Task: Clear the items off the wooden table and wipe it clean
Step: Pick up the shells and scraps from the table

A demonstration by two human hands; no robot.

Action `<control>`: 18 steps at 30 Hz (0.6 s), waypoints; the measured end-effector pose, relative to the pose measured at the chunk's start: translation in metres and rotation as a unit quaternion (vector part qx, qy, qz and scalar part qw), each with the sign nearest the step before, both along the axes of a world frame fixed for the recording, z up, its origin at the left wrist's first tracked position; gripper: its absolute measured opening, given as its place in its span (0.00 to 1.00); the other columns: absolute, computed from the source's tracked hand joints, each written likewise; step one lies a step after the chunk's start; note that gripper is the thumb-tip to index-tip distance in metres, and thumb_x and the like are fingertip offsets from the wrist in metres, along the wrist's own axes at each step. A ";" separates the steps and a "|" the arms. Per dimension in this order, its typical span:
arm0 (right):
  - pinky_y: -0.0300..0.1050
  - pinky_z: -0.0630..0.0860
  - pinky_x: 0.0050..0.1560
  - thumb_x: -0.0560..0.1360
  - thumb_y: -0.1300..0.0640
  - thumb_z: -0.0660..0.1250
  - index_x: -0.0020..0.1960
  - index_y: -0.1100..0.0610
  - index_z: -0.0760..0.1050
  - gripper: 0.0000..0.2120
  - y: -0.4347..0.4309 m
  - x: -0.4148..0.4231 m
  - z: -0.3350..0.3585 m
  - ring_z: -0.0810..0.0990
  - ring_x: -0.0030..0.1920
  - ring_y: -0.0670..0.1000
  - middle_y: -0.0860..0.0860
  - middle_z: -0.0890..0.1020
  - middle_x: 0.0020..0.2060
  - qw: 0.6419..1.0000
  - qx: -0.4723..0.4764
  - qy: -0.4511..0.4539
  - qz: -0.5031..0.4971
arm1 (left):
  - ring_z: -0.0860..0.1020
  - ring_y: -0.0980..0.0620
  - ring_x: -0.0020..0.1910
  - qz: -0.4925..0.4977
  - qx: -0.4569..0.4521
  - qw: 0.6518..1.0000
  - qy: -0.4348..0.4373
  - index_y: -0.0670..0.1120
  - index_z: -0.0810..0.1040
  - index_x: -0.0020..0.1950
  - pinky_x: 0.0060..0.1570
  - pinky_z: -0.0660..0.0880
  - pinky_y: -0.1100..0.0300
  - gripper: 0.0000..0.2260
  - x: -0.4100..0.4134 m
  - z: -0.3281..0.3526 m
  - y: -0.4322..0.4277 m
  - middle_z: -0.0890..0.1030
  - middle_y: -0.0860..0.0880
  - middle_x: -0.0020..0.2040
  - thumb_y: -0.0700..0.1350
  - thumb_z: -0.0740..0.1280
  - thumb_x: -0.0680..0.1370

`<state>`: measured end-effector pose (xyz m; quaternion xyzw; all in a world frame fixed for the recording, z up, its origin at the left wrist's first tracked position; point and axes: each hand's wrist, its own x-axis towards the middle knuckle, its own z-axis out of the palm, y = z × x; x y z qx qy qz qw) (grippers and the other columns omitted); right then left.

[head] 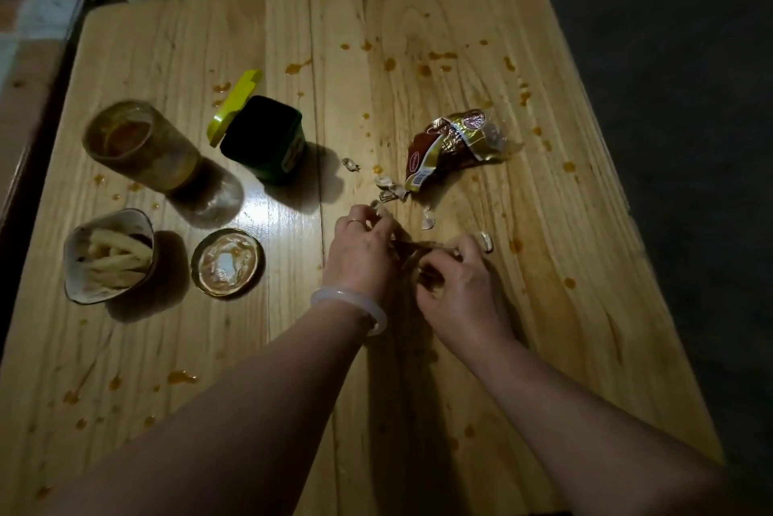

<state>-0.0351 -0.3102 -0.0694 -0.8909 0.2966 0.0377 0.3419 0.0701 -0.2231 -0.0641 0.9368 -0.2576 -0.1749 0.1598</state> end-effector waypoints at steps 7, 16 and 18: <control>0.38 0.72 0.34 0.72 0.60 0.70 0.41 0.51 0.71 0.09 -0.003 -0.007 -0.005 0.74 0.38 0.47 0.44 0.71 0.42 0.998 -0.013 -0.063 -0.001 | 0.74 0.53 0.49 0.006 -0.026 1.000 0.007 0.47 0.80 0.56 0.46 0.70 0.64 0.10 -0.008 -0.001 -0.001 0.72 0.50 0.57 0.44 0.66 0.76; 0.31 0.64 0.29 0.70 0.62 0.72 0.45 0.51 0.71 0.11 -0.030 -0.007 0.005 0.75 0.37 0.44 0.45 0.75 0.37 0.986 0.042 -0.046 -0.152 | 0.76 0.53 0.44 0.089 -0.086 0.991 0.053 0.47 0.78 0.48 0.44 0.73 0.62 0.05 -0.006 0.005 0.004 0.77 0.50 0.49 0.39 0.69 0.74; 0.29 0.64 0.29 0.70 0.62 0.72 0.56 0.52 0.68 0.19 -0.036 -0.005 0.007 0.75 0.40 0.44 0.47 0.77 0.40 0.986 0.054 -0.023 -0.155 | 0.76 0.51 0.50 0.091 -0.075 0.991 0.062 0.47 0.74 0.59 0.49 0.74 0.61 0.14 -0.004 0.004 0.008 0.74 0.48 0.57 0.39 0.69 0.74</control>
